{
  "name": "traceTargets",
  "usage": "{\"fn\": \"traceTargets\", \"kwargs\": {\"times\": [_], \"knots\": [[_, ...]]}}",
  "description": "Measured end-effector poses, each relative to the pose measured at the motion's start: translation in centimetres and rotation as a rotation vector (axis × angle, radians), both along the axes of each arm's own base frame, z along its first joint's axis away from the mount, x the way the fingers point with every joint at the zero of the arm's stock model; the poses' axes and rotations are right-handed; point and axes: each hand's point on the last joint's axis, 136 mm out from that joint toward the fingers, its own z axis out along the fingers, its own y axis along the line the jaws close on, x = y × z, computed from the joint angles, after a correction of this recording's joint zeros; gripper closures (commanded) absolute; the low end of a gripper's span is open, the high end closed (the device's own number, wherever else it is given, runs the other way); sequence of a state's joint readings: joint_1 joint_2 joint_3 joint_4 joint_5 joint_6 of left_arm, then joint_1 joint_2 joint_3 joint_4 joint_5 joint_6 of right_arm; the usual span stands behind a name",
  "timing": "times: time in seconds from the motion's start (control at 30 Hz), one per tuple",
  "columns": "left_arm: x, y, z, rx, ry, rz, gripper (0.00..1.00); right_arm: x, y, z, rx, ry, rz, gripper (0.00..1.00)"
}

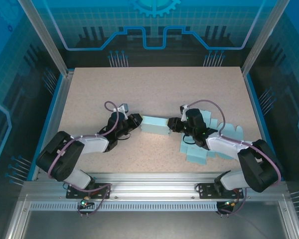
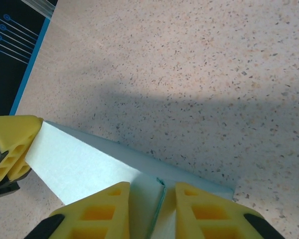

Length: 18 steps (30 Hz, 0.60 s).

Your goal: Fold the paper box

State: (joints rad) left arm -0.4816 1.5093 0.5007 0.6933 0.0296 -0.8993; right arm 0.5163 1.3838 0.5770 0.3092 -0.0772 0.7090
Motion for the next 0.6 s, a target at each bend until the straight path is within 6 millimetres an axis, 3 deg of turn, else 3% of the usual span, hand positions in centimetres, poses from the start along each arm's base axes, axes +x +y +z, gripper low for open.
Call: {"fn": "traceTargets", "kwargs": {"times": [0.37, 0.6], "knots": [[-4.4, 3.1, -0.2, 0.111, 0.089, 0.022, 0.57, -2.7, 2.4, 0.3, -0.047, -0.054, 0.083, 0.67], [-6.1, 3.5, -0.5, 0.142, 0.130, 0.007, 0.47, -4.3, 2.8, 0.3, -0.073, -0.055, 0.106, 0.65]]}}
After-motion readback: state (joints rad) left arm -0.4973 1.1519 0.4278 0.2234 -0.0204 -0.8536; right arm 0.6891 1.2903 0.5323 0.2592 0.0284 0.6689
